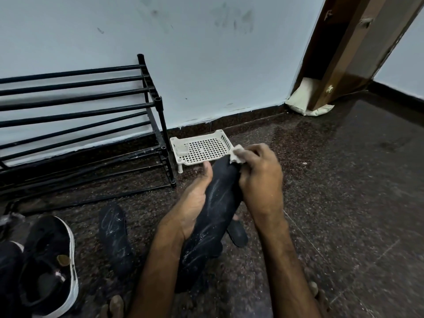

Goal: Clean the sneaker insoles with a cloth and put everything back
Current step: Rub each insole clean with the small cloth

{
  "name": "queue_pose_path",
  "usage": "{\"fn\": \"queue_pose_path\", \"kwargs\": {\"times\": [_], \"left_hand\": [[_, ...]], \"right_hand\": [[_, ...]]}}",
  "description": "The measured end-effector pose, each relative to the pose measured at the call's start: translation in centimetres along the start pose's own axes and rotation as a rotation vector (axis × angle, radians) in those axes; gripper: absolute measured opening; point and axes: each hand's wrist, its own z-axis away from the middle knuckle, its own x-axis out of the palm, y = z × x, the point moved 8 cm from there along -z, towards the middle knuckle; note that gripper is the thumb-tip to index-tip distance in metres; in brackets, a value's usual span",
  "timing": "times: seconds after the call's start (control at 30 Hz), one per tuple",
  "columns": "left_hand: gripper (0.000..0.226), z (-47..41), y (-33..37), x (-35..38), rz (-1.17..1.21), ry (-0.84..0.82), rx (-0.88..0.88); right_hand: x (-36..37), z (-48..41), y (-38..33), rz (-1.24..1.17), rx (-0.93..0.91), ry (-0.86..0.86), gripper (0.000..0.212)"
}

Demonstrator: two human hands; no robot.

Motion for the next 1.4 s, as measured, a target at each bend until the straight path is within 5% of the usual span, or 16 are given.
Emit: {"fn": "queue_pose_path", "kwargs": {"times": [0.27, 0.47, 0.6, 0.7, 0.8, 0.9, 1.07, 1.4], "left_hand": [[0.072, -0.1, -0.4, 0.3, 0.021, 0.013, -0.037], [0.065, -0.3, -0.5, 0.2, 0.109, 0.046, -0.023], [0.066, 0.0, 0.0, 0.3, -0.104, 0.032, -0.004], [0.073, 0.5, 0.4, 0.9, -0.031, -0.005, -0.024], [0.076, 0.4, 0.8, 0.9, 0.049, -0.012, -0.017], [0.080, 0.3, 0.6, 0.8, 0.081, 0.008, -0.042], [0.085, 0.1, 0.2, 0.9, 0.064, 0.023, -0.047], [0.076, 0.7, 0.5, 2.9, 0.077, -0.293, -0.035]], "right_hand": [[-3.3, 0.3, 3.4, -0.168, 0.093, 0.189, 0.036], [1.0, 1.2, -2.2, -0.085, -0.223, -0.108, 0.031], [0.3, 0.5, 1.7, 0.035, -0.028, -0.008, 0.029], [-1.4, 0.1, 5.2, -0.019, 0.133, 0.051, 0.031], [-1.3, 1.0, 8.3, -0.254, 0.383, 0.058, 0.026], [1.0, 1.8, 9.3, -0.768, 0.631, -0.024, 0.015], [2.2, 1.5, 6.0, -1.059, 0.584, -0.244, 0.016], [0.3, -1.0, 5.6, -0.945, 0.537, -0.082, 0.007]]}}
